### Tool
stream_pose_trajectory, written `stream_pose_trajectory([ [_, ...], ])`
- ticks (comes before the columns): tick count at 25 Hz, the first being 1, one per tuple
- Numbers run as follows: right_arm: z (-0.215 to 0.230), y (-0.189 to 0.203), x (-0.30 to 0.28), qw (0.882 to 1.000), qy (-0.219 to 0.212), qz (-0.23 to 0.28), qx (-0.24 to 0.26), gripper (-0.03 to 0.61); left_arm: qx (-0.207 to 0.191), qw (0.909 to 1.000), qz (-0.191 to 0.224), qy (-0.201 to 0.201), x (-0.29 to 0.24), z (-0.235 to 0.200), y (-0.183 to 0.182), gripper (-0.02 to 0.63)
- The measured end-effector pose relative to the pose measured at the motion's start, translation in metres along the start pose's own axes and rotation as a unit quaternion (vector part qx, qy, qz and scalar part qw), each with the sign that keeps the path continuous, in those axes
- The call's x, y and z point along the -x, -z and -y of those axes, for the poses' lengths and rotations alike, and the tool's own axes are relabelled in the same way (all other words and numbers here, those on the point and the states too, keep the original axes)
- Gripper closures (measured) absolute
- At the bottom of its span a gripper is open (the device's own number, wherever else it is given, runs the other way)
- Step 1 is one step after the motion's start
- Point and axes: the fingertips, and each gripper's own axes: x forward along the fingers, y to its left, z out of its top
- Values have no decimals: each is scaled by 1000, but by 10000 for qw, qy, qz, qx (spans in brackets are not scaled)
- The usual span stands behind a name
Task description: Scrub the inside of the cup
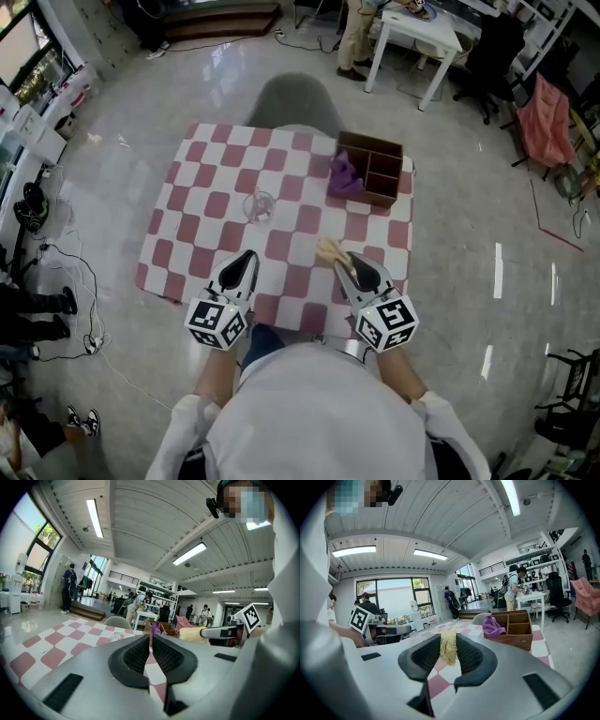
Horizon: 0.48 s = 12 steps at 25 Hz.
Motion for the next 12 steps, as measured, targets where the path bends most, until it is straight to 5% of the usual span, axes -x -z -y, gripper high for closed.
stream_pose_trajectory([
  [12,-26,-11,-68,10000,49,48,3,468,-211,9986,-294,389,-17,-54,-5,569],
])
